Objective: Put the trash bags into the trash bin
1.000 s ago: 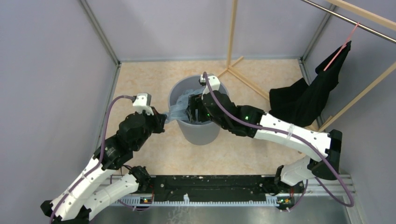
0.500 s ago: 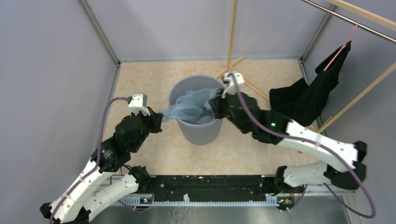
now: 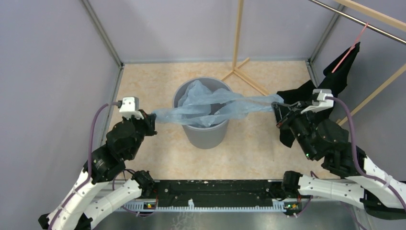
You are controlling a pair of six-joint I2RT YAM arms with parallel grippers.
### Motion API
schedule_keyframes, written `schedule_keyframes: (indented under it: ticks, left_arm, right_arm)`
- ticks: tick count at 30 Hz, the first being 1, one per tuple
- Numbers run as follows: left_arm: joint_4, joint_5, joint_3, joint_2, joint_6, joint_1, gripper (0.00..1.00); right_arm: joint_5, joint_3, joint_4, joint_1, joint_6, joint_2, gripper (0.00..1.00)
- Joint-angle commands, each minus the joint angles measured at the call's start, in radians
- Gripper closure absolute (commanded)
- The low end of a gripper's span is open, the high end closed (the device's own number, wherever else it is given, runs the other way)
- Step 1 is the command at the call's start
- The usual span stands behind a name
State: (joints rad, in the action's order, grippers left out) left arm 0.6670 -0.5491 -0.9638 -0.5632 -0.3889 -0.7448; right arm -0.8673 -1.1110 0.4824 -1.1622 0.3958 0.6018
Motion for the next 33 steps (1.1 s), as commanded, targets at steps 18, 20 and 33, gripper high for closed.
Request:
schedule_keyframes:
  ticks: [18,20,33]
  left_arm:
    - [0.174,0.077,0.017,0.057,-0.087,-0.001,1.00]
    - [0.209,0.055,0.024,0.046,-0.137,-0.001,1.00]
    - [0.249,0.047,0.107,0.120,-0.415,-0.003,1.00]
  right_arm:
    - [-0.061,0.250,0.193,-0.004,0.219,0.037,0.93]
    - [-0.112,0.260,0.226,-0.004,0.295,0.041,0.93]
    - [-0.031,0.422,0.038,-0.004,0.254,0.018,0.81]
